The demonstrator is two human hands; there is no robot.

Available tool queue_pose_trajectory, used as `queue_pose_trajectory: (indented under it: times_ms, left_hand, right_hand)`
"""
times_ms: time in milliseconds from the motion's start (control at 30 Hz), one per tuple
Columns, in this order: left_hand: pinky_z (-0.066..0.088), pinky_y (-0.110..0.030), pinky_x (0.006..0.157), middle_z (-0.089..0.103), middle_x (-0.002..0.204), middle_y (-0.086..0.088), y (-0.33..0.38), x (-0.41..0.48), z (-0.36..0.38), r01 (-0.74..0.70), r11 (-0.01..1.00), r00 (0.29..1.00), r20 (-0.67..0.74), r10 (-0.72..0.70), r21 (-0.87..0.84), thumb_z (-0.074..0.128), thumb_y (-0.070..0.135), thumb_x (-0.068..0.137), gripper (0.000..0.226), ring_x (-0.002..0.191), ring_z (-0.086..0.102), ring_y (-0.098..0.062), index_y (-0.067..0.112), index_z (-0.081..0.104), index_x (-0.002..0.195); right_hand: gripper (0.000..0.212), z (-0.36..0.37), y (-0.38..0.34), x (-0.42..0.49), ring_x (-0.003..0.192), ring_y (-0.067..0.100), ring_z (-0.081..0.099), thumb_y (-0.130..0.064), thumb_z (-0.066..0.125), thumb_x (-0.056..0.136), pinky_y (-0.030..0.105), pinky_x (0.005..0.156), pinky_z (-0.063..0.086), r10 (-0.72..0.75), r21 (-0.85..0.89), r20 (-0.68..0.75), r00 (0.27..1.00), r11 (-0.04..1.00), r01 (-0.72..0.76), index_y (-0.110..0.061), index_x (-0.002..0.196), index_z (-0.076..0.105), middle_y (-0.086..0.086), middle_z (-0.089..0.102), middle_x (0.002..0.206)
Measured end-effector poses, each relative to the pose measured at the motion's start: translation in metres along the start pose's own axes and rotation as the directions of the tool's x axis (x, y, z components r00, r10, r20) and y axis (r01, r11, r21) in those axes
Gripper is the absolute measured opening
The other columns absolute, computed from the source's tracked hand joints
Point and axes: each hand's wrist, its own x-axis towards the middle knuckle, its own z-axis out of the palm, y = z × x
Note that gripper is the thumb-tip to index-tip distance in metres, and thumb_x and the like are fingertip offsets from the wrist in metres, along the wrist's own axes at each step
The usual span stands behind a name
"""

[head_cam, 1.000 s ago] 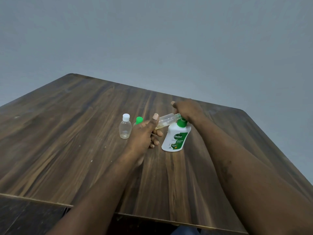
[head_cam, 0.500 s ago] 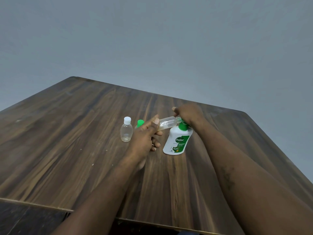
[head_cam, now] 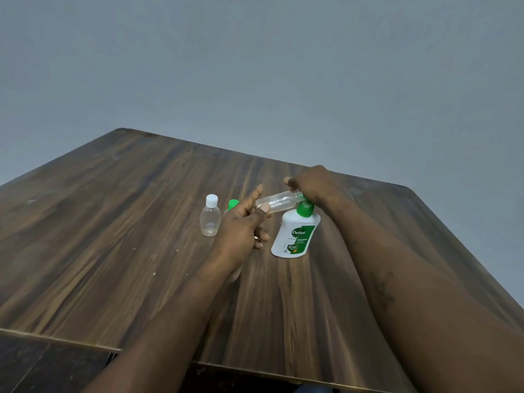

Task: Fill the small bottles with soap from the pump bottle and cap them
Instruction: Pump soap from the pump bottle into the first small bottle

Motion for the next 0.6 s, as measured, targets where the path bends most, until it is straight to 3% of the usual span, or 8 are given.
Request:
queue_pose_trajectory:
  times_ms: [67, 200, 433, 533, 600]
  left_hand:
    - [0.045, -0.021, 0.05, 0.074, 0.106, 0.001, -0.003, -0.001, 0.0, 0.017, 1.0, 1.0, -0.021, -0.017, -0.001, 0.06, 0.025, 0.104, 0.046, 0.055, 0.056, -0.008, 0.033, 0.053, 0.148]
    - [0.045, -0.02, 0.05, 0.075, 0.107, -0.001, -0.003, -0.003, -0.002, 0.018, 1.0, 1.0, -0.023, -0.018, 0.012, 0.06, 0.026, 0.104, 0.045, 0.057, 0.058, -0.008, 0.031, 0.054, 0.148]
    - [0.045, -0.021, 0.049, 0.076, 0.097, 0.001, 0.004, -0.004, -0.001, 0.011, 1.0, 1.0, 0.0, -0.011, 0.02, 0.06, 0.029, 0.103, 0.042, 0.056, 0.059, -0.009, 0.03, 0.057, 0.145]
    - [0.045, -0.021, 0.05, 0.076, 0.095, 0.001, 0.007, -0.003, -0.001, 0.013, 1.0, 1.0, 0.01, -0.013, 0.009, 0.061, 0.031, 0.102, 0.04, 0.056, 0.059, -0.009, 0.03, 0.059, 0.143]
    - [0.044, -0.022, 0.051, 0.075, 0.093, 0.0, 0.006, -0.003, -0.001, 0.017, 1.0, 1.0, 0.011, -0.017, -0.019, 0.062, 0.032, 0.102, 0.038, 0.055, 0.058, -0.009, 0.03, 0.061, 0.14]
  right_hand:
    - [0.037, 0.004, 0.001, -0.001, 0.065, 0.009, 0.052, -0.044, 0.064, 0.098, 0.028, 0.056, 0.032, 0.017, -0.015, 0.03, 0.999, 1.0, -0.017, -0.01, 0.09, 0.075, 0.002, 0.063, 0.08]
    - [0.042, 0.008, 0.002, 0.002, 0.065, 0.009, 0.054, -0.053, 0.061, 0.097, 0.029, 0.054, 0.031, 0.024, -0.078, 0.001, 1.0, 0.997, -0.024, -0.016, 0.089, 0.078, 0.0, 0.066, 0.082]
    - [0.05, -0.008, -0.003, 0.001, 0.075, 0.019, 0.067, -0.059, 0.065, 0.091, 0.037, 0.072, 0.054, -0.011, 0.037, -0.072, 0.997, 0.999, 0.014, -0.012, 0.086, 0.078, 0.003, 0.072, 0.083]
    - [0.051, -0.012, -0.005, 0.0, 0.078, 0.021, 0.067, -0.057, 0.062, 0.095, 0.037, 0.077, 0.056, -0.04, -0.01, -0.012, 0.999, 0.999, 0.039, -0.009, 0.092, 0.078, 0.005, 0.072, 0.09]
    - [0.046, -0.008, -0.001, -0.003, 0.073, 0.02, 0.063, -0.049, 0.06, 0.1, 0.034, 0.068, 0.051, -0.025, 0.03, 0.038, 0.999, 0.999, 0.024, -0.007, 0.086, 0.073, 0.01, 0.07, 0.092]
